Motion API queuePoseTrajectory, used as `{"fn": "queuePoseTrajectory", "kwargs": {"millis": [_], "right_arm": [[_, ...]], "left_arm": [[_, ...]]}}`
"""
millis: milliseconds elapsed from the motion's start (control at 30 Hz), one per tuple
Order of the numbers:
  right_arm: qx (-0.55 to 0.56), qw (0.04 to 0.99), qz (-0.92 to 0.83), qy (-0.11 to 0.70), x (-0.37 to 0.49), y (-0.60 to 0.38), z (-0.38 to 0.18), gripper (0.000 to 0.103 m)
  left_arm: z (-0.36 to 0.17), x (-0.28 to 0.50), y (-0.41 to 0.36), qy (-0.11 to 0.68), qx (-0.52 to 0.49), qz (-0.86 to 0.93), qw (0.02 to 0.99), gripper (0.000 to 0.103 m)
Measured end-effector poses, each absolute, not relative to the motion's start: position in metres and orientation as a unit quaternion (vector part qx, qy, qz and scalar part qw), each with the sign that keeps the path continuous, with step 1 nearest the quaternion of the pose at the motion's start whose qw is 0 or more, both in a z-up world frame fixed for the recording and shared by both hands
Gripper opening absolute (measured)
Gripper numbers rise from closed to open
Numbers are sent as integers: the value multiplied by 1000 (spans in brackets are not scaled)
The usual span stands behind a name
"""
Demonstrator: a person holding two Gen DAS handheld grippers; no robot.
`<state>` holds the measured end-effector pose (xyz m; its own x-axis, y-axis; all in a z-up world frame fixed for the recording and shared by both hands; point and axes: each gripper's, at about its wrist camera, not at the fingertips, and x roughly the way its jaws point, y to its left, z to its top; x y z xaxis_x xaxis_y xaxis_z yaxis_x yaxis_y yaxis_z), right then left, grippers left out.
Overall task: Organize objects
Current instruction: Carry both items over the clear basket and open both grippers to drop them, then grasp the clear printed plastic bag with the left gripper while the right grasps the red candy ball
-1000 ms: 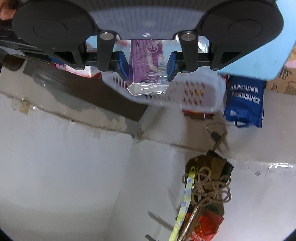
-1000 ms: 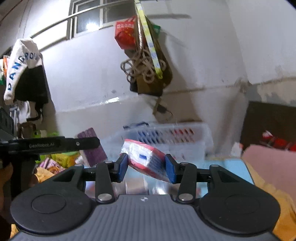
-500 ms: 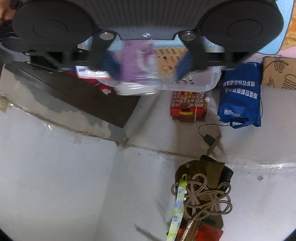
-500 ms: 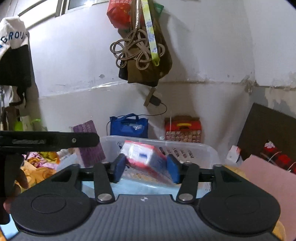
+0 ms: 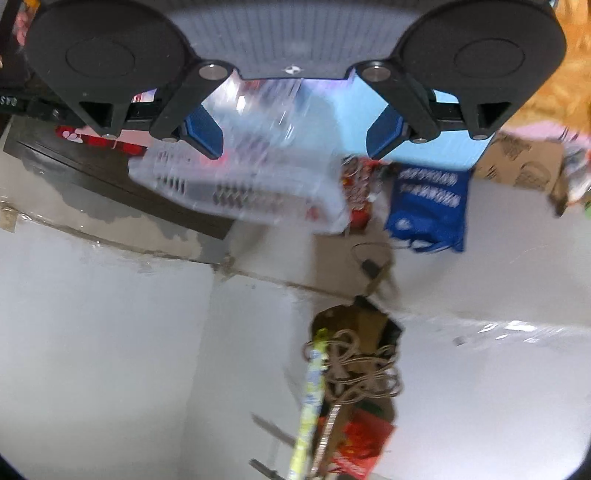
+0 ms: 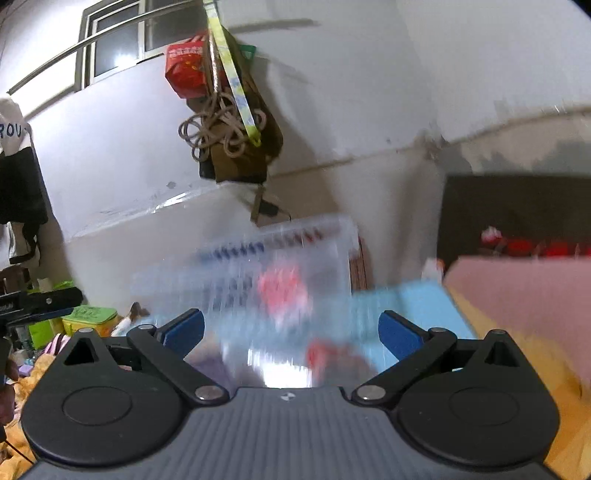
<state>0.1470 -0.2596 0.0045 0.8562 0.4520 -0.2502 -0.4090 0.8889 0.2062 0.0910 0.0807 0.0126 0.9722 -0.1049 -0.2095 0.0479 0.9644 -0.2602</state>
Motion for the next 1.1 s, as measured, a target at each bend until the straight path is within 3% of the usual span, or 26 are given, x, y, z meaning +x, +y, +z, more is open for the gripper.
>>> {"fn": "queuePoseTrajectory", "kwargs": {"millis": [67,200,433,700,833,900,1100], "right_arm": [[78,960,228,146,126,-260,-15,102],[88,952,247,158,104,-257,-42,83],[36,958,230,165,112,-240,-49,68],[5,957,241,164,110,-227,-62,66],[4,956,241,165,110,-228,-61,54],[6,956,242,168,111,-229,-62,48],[8,957,239,162,109,-232,-59,46]], "left_arm": [[-5,70,87,114,-141,-26,983,87],[-29,40,96,116,-160,-3,980,87],[-50,32,80,143,-125,-20,982,87],[-68,46,52,173,-79,-28,981,87],[-72,51,41,176,-43,0,983,87],[-72,49,42,173,-50,-3,984,80],[-68,38,47,157,-56,0,986,78]]}}
